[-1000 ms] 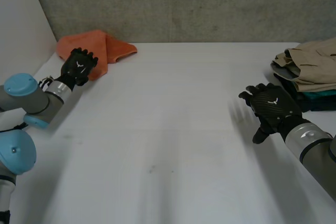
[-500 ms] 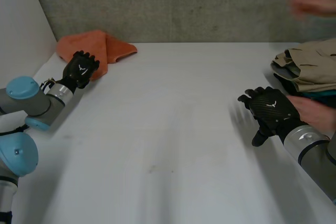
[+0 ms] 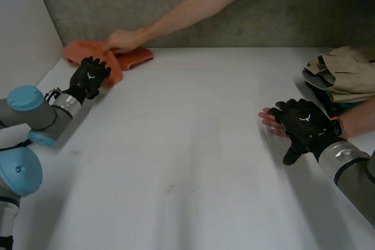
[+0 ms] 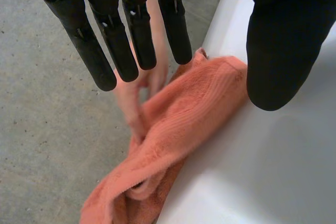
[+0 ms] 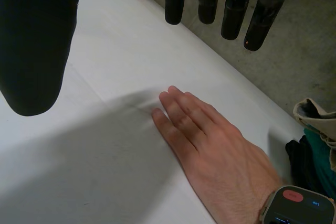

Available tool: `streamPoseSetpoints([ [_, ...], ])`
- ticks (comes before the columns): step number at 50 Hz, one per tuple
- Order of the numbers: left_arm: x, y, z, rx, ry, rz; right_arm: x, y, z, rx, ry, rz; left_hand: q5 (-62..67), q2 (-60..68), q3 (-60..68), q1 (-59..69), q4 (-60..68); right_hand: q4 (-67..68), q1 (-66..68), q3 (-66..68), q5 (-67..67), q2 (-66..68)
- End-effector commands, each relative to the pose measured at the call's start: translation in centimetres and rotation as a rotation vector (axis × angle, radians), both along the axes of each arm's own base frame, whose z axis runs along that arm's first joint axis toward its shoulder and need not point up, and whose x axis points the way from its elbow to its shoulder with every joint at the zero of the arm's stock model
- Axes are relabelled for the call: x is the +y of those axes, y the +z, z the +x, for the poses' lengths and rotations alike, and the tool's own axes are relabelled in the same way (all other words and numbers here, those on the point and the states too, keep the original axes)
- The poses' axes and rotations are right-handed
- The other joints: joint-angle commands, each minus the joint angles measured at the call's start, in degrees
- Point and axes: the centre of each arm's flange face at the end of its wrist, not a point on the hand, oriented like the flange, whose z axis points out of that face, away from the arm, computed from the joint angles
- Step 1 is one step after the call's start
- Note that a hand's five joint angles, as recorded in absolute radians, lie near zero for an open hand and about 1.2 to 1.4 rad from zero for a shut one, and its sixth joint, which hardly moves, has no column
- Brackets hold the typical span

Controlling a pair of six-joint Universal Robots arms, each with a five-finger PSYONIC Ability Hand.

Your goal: Fold the laundry.

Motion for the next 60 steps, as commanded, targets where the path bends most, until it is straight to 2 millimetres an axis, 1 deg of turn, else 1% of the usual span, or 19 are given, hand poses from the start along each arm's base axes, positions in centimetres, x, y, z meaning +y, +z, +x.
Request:
streamPoseSetpoints([
  [1,-0.1,0.0,0.2,0.004,0.021,-0.001,0.0,0.0,0.0,0.000,0.000,-0.003,0.0,-0.4,-0.5,-0.6,-0.3,-3.5,-1.8,-2.2,-3.7,-2.8],
  [6,-0.1,0.7,0.2,0.006,0.030,-0.025,-0.1,-0.1,0.0,0.001,0.002,-0.003,-4.4,-4.8,-4.9,-5.0,-4.7,-3.5,-1.8,-2.2,-3.7,-2.8],
  [9,0.0,0.7,0.3,0.006,0.033,-0.019,-0.1,-0.2,0.0,0.001,0.002,0.001,-6.7,-7.2,-7.3,-7.3,-7.0,-3.5,-1.8,-2.2,-3.7,-2.8],
  [17,0.7,1.7,0.2,0.004,0.035,-0.063,-0.1,-0.4,0.0,0.004,0.004,0.004,-12.8,-13.2,-13.3,-13.4,-13.1,-3.5,-1.8,-2.2,-3.7,-2.8],
  [25,2.7,3.9,-0.1,-0.044,0.039,-0.219,-0.1,-0.7,0.1,0.005,0.006,0.012,-18.0,-18.4,-18.5,-18.6,-18.3,-3.5,-1.8,-2.2,-3.7,-2.8],
  [27,3.7,4.4,-0.3,-0.050,0.037,-0.253,-0.1,-0.7,0.1,0.006,0.006,0.013,-18.0,-18.4,-18.5,-18.6,-18.3,-3.5,-1.8,-2.2,-3.7,-2.8],
  [29,4.7,4.3,-0.5,-0.049,0.033,-0.252,-0.1,-0.8,0.1,0.008,0.008,0.015,-18.0,-18.4,-18.6,-18.6,-18.3,-3.5,-1.8,-2.2,-3.7,-2.8],
  [30,5.8,4.6,-0.8,-0.047,0.023,-0.255,-0.1,-0.8,0.0,0.009,0.007,0.015,-18.0,-18.4,-18.5,-18.6,-18.3,-3.5,-1.8,-2.2,-3.7,-2.8],
  [32,6.9,4.8,-1.0,-0.041,0.018,-0.244,-0.1,-0.8,0.0,0.012,0.008,0.015,-18.0,-18.4,-18.5,-18.6,-18.3,-3.5,-1.8,-2.2,-3.7,-2.8],
  [34,8.5,5.6,-1.0,-0.040,0.010,-0.228,-0.1,-0.8,0.0,0.015,0.007,0.015,-17.3,-17.8,-17.9,-17.9,-17.6,-3.5,-1.8,-2.2,-3.7,-2.8],
  [40,11.9,7.6,-0.4,-0.020,0.011,-0.170,-0.1,-0.8,-0.1,0.014,0.012,0.017,-16.7,-17.1,-17.2,-17.2,-17.0,-3.5,-1.8,-2.2,-3.7,-2.8],
  [41,12.9,8.2,-0.4,-0.006,0.007,-0.150,-0.1,-0.8,-0.1,0.014,0.012,0.019,-16.7,-17.1,-17.2,-17.2,-17.0,-3.5,-1.8,-2.2,-3.7,-2.8],
  [48,17.1,10.2,-0.5,0.075,-0.018,-0.014,0.0,-0.8,0.0,0.013,0.016,0.020,-16.7,-17.1,-17.2,-17.2,-17.0,-3.5,-1.8,-2.2,-3.7,-2.8],
  [49,18.2,10.6,-0.6,0.096,-0.024,0.042,0.0,-0.8,0.0,0.013,0.016,0.020,-16.7,-17.1,-17.2,-17.2,-17.0,-3.5,-1.8,-2.2,-3.7,-2.8],
  [51,19.0,11.0,-0.6,0.116,-0.025,0.100,0.0,-0.9,0.0,0.013,0.016,0.024,-16.8,-17.3,-17.4,-17.4,-17.1,-3.5,-1.8,-2.2,-3.7,-2.8],
  [52,19.7,11.3,-0.5,0.138,-0.024,0.168,0.1,-0.9,0.0,0.014,0.016,0.025,-16.7,-17.1,-17.2,-17.3,-17.0,-3.5,-1.8,-2.2,-3.7,-2.8],
  [56,20.6,12.0,-0.4,0.182,-0.013,0.296,0.2,-1.0,0.0,0.014,0.018,0.031,-16.8,-17.3,-17.4,-17.4,-17.1,-3.5,-1.8,-2.2,-3.7,-2.8],
  [58,20.4,12.3,-0.3,0.187,-0.005,0.309,0.3,-1.1,-0.1,0.015,0.018,0.034,-16.8,-17.3,-17.4,-17.4,-17.1,-3.5,-1.8,-2.2,-3.7,-2.8],
  [60,19.5,13.3,0.1,0.197,0.016,0.291,0.3,-1.1,-0.1,0.015,0.018,0.036,-16.5,-16.9,-17.0,-17.1,-16.8,-3.5,-1.8,-2.2,-3.7,-2.8],
])
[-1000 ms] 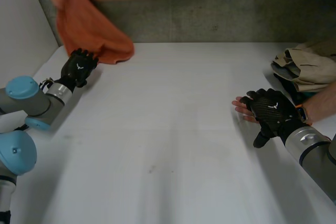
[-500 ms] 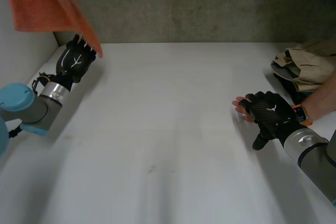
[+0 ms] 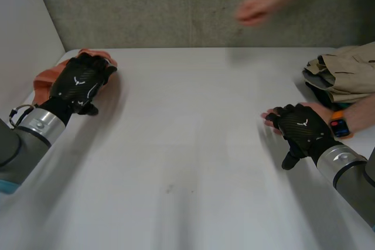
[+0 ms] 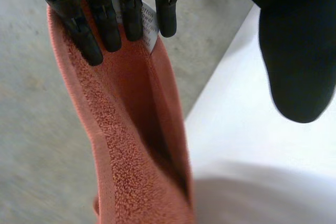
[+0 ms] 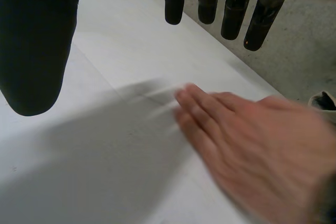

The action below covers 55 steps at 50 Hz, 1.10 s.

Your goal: Fold the laundry.

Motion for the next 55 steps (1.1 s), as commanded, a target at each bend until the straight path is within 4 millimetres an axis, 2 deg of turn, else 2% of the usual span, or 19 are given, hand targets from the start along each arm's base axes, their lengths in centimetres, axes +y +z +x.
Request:
streamPoseSetpoints([
  [1,-0.5,2.2,0.8,0.053,0.046,0.102,0.2,-0.2,0.0,0.001,0.001,0.010,2.1,1.4,0.9,0.7,1.2,-3.5,-1.8,-2.2,-3.7,-2.8],
  [5,-3.0,3.4,1.8,0.076,0.180,0.055,0.4,-0.3,-0.1,0.002,-0.001,0.013,1.4,0.7,0.3,0.1,0.5,-3.5,-1.8,-2.2,-3.7,-2.8],
  [6,-4.1,3.2,2.3,0.082,0.248,0.052,0.4,-0.3,-0.1,0.003,0.000,0.014,0.8,0.0,-0.4,-0.6,-0.1,-3.5,-1.8,-2.2,-3.7,-2.8],
  [11,-6.4,2.1,3.4,0.080,0.387,0.082,0.5,-0.4,-0.1,0.004,0.000,0.019,-2.6,-3.3,-3.8,-4.0,-3.5,-3.5,-1.8,-2.2,-3.7,-2.8],
  [21,-9.3,-1.6,2.7,0.034,0.375,0.172,0.7,-0.5,-0.1,0.005,0.000,0.025,-4.0,-4.7,-5.1,-5.3,-4.8,-3.5,-1.8,-2.2,-3.7,-2.8],
  [30,-12.3,-4.5,1.7,-0.075,0.364,0.099,0.9,-0.7,-0.1,0.006,0.001,0.032,-3.1,-3.9,-4.3,-4.5,-4.0,-3.5,-1.8,-2.2,-3.7,-2.8],
  [39,-14.3,-7.0,1.4,-0.148,0.359,0.051,0.9,-0.7,-0.2,0.006,0.000,0.032,0.2,-0.5,-0.9,-1.1,-0.6,-3.5,-1.8,-2.2,-3.7,-2.8],
  [44,-15.0,-7.9,1.3,-0.148,0.357,0.046,0.9,-0.6,-0.2,0.007,0.000,0.030,7.6,6.9,6.5,6.3,6.8,-3.5,-1.8,-2.2,-3.7,-2.8],
  [47,-15.5,-8.0,1.4,-0.144,0.361,0.031,0.9,-0.6,-0.2,0.006,0.000,0.029,19.1,18.3,17.9,17.7,18.2,-3.5,-1.8,-2.2,-3.7,-2.8],
  [48,-15.6,-8.1,1.4,-0.143,0.364,0.028,0.9,-0.5,-0.2,0.006,0.000,0.025,26.3,25.5,25.1,24.9,25.4,-3.5,-1.8,-2.2,-3.7,-2.8],
  [49,-15.8,-7.9,1.4,-0.140,0.371,0.019,0.9,-0.5,-0.2,0.006,0.000,0.025,47.3,46.6,46.1,45.9,46.4,-3.5,-1.8,-2.2,-3.7,-2.8],
  [50,-15.9,-7.8,1.5,-0.139,0.374,0.016,0.9,-0.4,-0.2,0.005,0.000,0.025,59.5,58.8,58.3,58.1,58.6,-3.5,-1.8,-2.2,-3.7,-2.8],
  [51,-15.9,-7.6,1.4,-0.136,0.374,0.012,0.9,-0.4,-0.2,0.006,0.000,0.024,63.6,62.9,62.4,62.2,62.7,-3.5,-1.8,-2.2,-3.7,-2.8],
  [55,-15.7,-6.0,0.6,-0.119,0.379,-0.033,0.8,-0.1,-0.2,0.005,-0.003,0.010,63.6,62.9,62.5,62.3,62.8,-3.5,-1.8,-2.2,-3.7,-2.8],
])
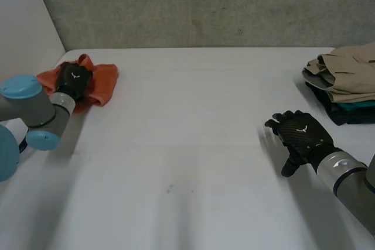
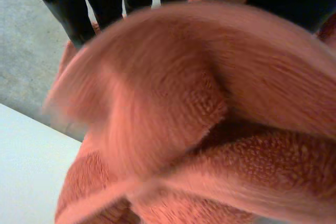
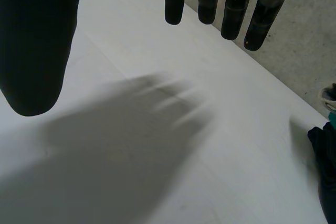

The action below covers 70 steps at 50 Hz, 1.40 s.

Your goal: Fold the laundry.

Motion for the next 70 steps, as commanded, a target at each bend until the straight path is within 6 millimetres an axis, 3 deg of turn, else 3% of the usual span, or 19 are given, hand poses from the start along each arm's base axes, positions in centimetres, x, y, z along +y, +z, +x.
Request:
streamPoseSetpoints([
  [1,0.2,2.8,-1.2,0.020,0.011,-0.079,-0.1,0.6,0.0,-0.002,-0.003,-0.021,22.6,19.0,20.5,22.2,19.7,-3.5,-1.8,-2.2,-3.7,-2.8],
  [9,6.0,10.8,-5.0,0.203,-0.046,-0.126,-1.0,3.3,-0.3,-0.016,-0.020,-0.117,22.6,19.0,20.5,22.2,19.7,-3.5,-1.8,-2.2,-3.7,-2.8],
  [10,8.0,12.6,-6.2,0.278,-0.085,-0.116,-1.2,3.8,-0.4,-0.019,-0.025,-0.132,22.6,19.0,20.5,22.2,19.7,-3.5,-1.8,-2.2,-3.7,-2.8],
  [13,11.2,14.7,-8.0,0.401,-0.154,-0.083,-1.7,5.5,-0.6,-0.032,-0.037,-0.182,22.6,19.0,20.5,22.2,19.7,-3.5,-1.8,-2.2,-3.7,-2.8],
  [14,13.4,16.2,-8.8,0.479,-0.197,-0.056,-1.8,6.0,-0.5,-0.035,-0.038,-0.192,22.6,19.0,20.5,22.2,19.7,-3.5,-1.8,-2.2,-3.7,-2.8],
  [22,23.6,20.3,-11.1,0.708,-0.363,0.111,-2.5,9.6,-0.4,-0.057,-0.045,-0.258,22.6,19.0,20.5,22.2,19.7,-3.5,-1.8,-2.2,-3.7,-2.8],
  [29,27.1,18.6,-13.2,0.682,-0.427,0.185,-2.6,10.8,-0.2,-0.171,-0.099,-0.171,22.6,19.0,20.5,22.2,19.7,-3.5,-1.8,-2.2,-3.7,-2.8],
  [36,27.3,15.2,-15.3,0.565,-0.418,0.237,-1.6,10.1,0.3,-0.334,-0.140,0.112,22.6,19.0,20.5,22.2,19.7,-3.5,-1.8,-2.2,-3.7,-2.8],
  [43,29.3,17.3,-17.3,0.570,-0.460,0.179,-1.8,8.2,0.9,-0.347,-0.120,0.238,22.6,19.0,20.5,22.2,19.7,-3.5,-1.8,-2.2,-3.7,-2.8],
  [49,30.6,19.6,-19.5,0.603,-0.546,0.129,-2.4,8.8,0.7,-0.330,-0.119,0.194,22.6,19.0,20.5,22.2,19.7,-3.5,-1.8,-2.2,-3.7,-2.8],
  [53,31.9,17.1,-22.1,0.574,-0.598,0.183,-2.6,9.7,0.7,-0.329,-0.115,0.148,22.6,19.0,20.5,22.2,19.7,-3.5,-1.8,-2.2,-3.7,-2.8],
  [54,32.7,15.2,-24.0,0.544,-0.631,0.215,-2.7,10.2,0.6,-0.332,-0.119,0.122,22.6,19.0,20.5,22.2,19.7,-3.5,-1.8,-2.2,-3.7,-2.8],
  [56,32.9,13.5,-25.5,0.508,-0.646,0.228,-2.8,10.6,0.4,-0.333,-0.132,0.099,22.3,18.7,20.2,21.9,19.4,-3.5,-1.8,-2.2,-3.7,-2.8],
  [58,32.8,12.1,-26.3,0.480,-0.652,0.236,-3.2,10.7,-0.1,-0.331,-0.166,0.074,8.4,4.8,6.3,8.0,5.5,-3.5,-1.8,-2.2,-3.7,-2.8],
  [59,33.2,11.1,-27.1,0.458,-0.665,0.241,-3.3,10.8,-0.4,-0.329,-0.179,0.065,-12.2,-15.7,-14.2,-12.5,-15.1,-3.5,-1.8,-2.2,-3.7,-2.8],
  [60,33.7,10.8,-27.5,0.449,-0.678,0.243,-3.5,10.8,-0.6,-0.328,-0.195,0.058,-22.4,-25.9,-24.4,-22.7,-25.3,-3.5,-1.8,-2.2,-3.7,-2.8],
  [62,35.1,10.4,-28.3,0.438,-0.717,0.249,-3.9,10.8,-1.1,-0.327,-0.222,0.042,-35.9,-39.4,-37.9,-36.2,-38.8,-3.5,-1.8,-2.2,-3.7,-2.8],
  [65,35.9,10.7,-28.5,0.436,-0.747,0.253,-4.0,10.9,-1.3,-0.321,-0.233,0.027,-47.4,-51.0,-49.5,-47.8,-50.3,-3.5,-1.8,-2.2,-3.7,-2.8],
  [70,37.1,13.6,-27.4,0.453,-0.782,0.223,-4.2,11.2,-1.3,-0.276,-0.220,-0.004,-47.4,-51.0,-49.5,-47.8,-50.3,-3.5,-1.8,-2.2,-3.7,-2.8],
])
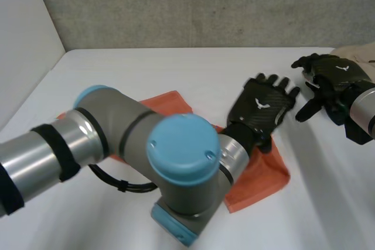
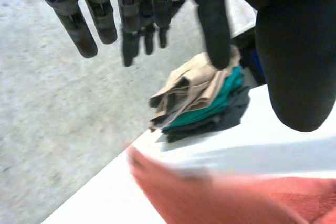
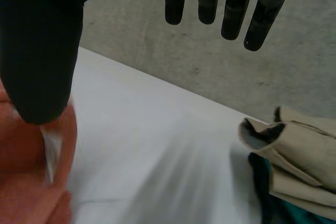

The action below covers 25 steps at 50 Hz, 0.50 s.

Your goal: Fold the laundry.

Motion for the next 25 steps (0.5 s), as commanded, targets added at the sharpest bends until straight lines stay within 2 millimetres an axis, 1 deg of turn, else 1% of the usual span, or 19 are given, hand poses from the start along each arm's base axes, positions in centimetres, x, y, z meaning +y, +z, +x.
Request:
streamPoseSetpoints([
  [1,1.9,3.5,1.2,0.036,-0.043,-0.035,-0.4,0.3,-0.3,0.065,-0.008,-0.042,-4.2,-3.9,-4.3,-3.2,-3.7,-3.5,-1.8,-2.2,-3.7,-2.8],
  [3,2.1,4.4,1.9,0.045,-0.040,-0.041,-0.4,0.6,-0.3,0.105,0.004,-0.068,-4.2,-3.9,-4.3,-3.2,-3.7,-3.5,-1.8,-2.2,-3.7,-2.8],
  [4,2.0,5.1,2.6,0.049,-0.029,-0.046,-0.5,0.8,-0.2,0.119,0.007,-0.078,-4.2,-3.9,-4.3,-3.2,-3.7,-3.5,-1.8,-2.2,-3.7,-2.8],
  [7,1.3,5.9,3.9,0.052,0.001,-0.049,-0.5,1.3,-0.1,0.171,0.023,-0.113,-4.2,-3.9,-4.3,-3.2,-3.7,-3.5,-1.8,-2.2,-3.7,-2.8],
  [8,0.4,6.7,5.0,0.061,0.035,-0.058,-0.5,1.5,0.0,0.183,0.029,-0.123,-4.2,-3.9,-4.3,-3.2,-3.7,-3.5,-1.8,-2.2,-3.7,-2.8],
  [11,-1.5,8.4,7.0,0.086,0.101,-0.080,0.0,1.6,0.3,0.235,0.058,-0.144,-4.2,-3.9,-4.3,-3.2,-3.7,-3.5,-1.8,-2.2,-3.7,-2.8],
  [12,-3.0,9.3,8.4,0.098,0.153,-0.094,0.3,1.6,0.5,0.253,0.068,-0.148,-4.2,-3.9,-4.3,-3.2,-3.7,-3.5,-1.8,-2.2,-3.7,-2.8],
  [13,-3.8,9.6,9.0,0.100,0.178,-0.098,0.7,1.7,0.7,0.272,0.082,-0.153,-4.1,-3.8,-4.2,-3.1,-3.7,-3.5,-1.8,-2.2,-3.7,-2.8],
  [14,-4.7,9.7,9.7,0.101,0.205,-0.102,1.7,1.7,1.4,0.311,0.122,-0.158,-3.9,-3.6,-4.0,-3.0,-3.5,-3.5,-1.8,-2.2,-3.7,-2.8],
  [15,-5.6,9.6,10.3,0.097,0.231,-0.102,2.2,1.7,1.9,0.329,0.148,-0.161,-3.9,-3.6,-4.0,-3.0,-3.5,-3.5,-1.8,-2.2,-3.7,-2.8],
  [16,-7.3,9.3,11.3,0.085,0.273,-0.096,2.9,1.6,2.5,0.353,0.180,-0.164,-3.8,-3.5,-3.9,-2.8,-3.4,-3.5,-1.8,-2.2,-3.7,-2.8],
  [17,-8.0,9.1,11.7,0.079,0.287,-0.094,3.4,1.4,3.0,0.371,0.203,-0.169,-3.8,-3.5,-3.9,-2.8,-3.4,-3.5,-1.8,-2.2,-3.7,-2.8],
  [18,-8.6,8.9,12.1,0.073,0.295,-0.093,4.4,1.0,4.0,0.407,0.254,-0.172,-3.4,-3.1,-3.5,-2.5,-3.0,-3.5,-1.8,-2.2,-3.7,-2.8],
  [19,-9.2,8.6,12.4,0.064,0.298,-0.087,4.8,0.8,4.4,0.423,0.277,-0.176,-2.9,-2.6,-3.0,-2.0,-2.5,-3.5,-1.8,-2.2,-3.7,-2.8],
  [20,-10.4,7.7,12.9,0.039,0.300,-0.071,5.3,0.6,4.9,0.438,0.299,-0.177,-2.3,-2.0,-2.4,-1.3,-1.9,-3.5,-1.8,-2.2,-3.7,-2.8],
  [21,-11.1,7.1,13.1,0.021,0.297,-0.059,5.7,0.2,5.3,0.453,0.323,-0.177,-2.1,-1.8,-2.2,-1.1,-1.7,-3.5,-1.8,-2.2,-3.7,-2.8],
  [22,-11.7,6.4,13.3,0.001,0.295,-0.047,6.4,-0.5,5.9,0.488,0.357,-0.173,-1.8,-1.5,-1.9,-0.8,-1.3,-3.5,-1.8,-2.2,-3.7,-2.8],
  [23,-13.0,4.9,13.9,-0.047,0.294,-0.028,6.7,-1.0,6.3,0.505,0.379,-0.171,-1.4,-1.1,-1.5,-0.4,-1.0,-3.5,-1.8,-2.2,-3.7,-2.8],
  [25,-14.3,3.4,14.5,-0.100,0.298,-0.016,7.5,-2.1,7.1,0.541,0.429,-0.160,-0.7,-0.5,-0.8,0.2,-0.3,-3.5,-1.8,-2.2,-3.7,-2.8],
])
